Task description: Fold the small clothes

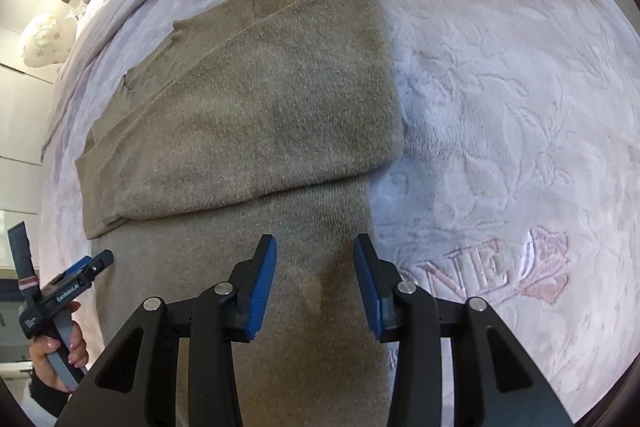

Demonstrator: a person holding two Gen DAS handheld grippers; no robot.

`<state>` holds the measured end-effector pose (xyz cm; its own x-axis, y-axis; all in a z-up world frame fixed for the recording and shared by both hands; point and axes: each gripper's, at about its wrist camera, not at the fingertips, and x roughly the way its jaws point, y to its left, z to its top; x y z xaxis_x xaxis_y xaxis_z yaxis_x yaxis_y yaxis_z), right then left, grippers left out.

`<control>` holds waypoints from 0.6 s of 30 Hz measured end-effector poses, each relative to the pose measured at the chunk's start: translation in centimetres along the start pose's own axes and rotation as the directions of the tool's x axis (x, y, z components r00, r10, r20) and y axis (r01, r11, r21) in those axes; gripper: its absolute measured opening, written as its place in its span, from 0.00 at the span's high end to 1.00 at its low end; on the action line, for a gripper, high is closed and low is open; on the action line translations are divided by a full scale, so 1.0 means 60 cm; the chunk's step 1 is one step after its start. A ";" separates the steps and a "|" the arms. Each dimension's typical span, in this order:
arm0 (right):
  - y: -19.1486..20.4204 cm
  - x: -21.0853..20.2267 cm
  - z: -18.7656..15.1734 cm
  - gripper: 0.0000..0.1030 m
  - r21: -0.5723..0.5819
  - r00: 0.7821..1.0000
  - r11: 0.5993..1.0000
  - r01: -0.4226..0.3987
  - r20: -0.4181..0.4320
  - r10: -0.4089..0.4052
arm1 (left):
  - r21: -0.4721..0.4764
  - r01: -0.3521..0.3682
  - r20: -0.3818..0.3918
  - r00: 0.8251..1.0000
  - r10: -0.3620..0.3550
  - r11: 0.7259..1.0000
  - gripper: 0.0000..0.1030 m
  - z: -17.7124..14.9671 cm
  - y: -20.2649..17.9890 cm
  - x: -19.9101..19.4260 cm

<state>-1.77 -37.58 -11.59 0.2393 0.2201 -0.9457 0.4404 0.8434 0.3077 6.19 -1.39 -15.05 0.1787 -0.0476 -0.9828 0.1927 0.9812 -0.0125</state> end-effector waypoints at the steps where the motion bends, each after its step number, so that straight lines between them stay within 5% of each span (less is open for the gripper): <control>1: 0.002 -0.002 -0.002 0.52 0.000 1.000 1.000 -0.002 -0.001 0.002 | -0.003 0.003 0.000 1.000 -0.003 1.000 0.12 -0.003 0.000 -0.002; 3: 0.008 -0.008 -0.010 0.50 -0.006 1.000 1.000 -0.001 -0.005 0.001 | 0.000 0.003 0.009 1.000 -0.003 1.000 0.12 -0.010 0.001 -0.010; 5: 0.012 -0.011 -0.018 0.50 -0.008 1.000 1.000 -0.005 -0.013 0.005 | 0.002 0.001 0.013 1.000 -0.001 1.000 0.00 -0.018 0.003 -0.019; 12: 0.012 -0.025 -0.047 0.44 0.023 0.997 0.998 -0.056 -0.046 0.057 | 0.043 -0.008 0.001 1.000 0.008 0.999 0.00 -0.057 -0.003 -0.048; 14: 0.009 -0.025 -0.053 0.31 0.028 0.995 0.997 -0.074 -0.072 0.076 | 0.051 -0.008 -0.007 1.000 0.009 0.999 0.00 -0.067 -0.008 -0.051; 18: -0.001 -0.030 -0.067 0.31 0.054 0.989 0.994 -0.096 -0.107 0.102 | 0.060 -0.001 -0.036 0.999 0.004 0.998 0.00 -0.082 -0.016 -0.062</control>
<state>-5.71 -36.07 -10.34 0.1887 0.3561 -0.9152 0.4613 0.7906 0.4027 0.58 -1.20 -12.28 0.1444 -0.0372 -0.9888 0.2501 0.9682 0.0001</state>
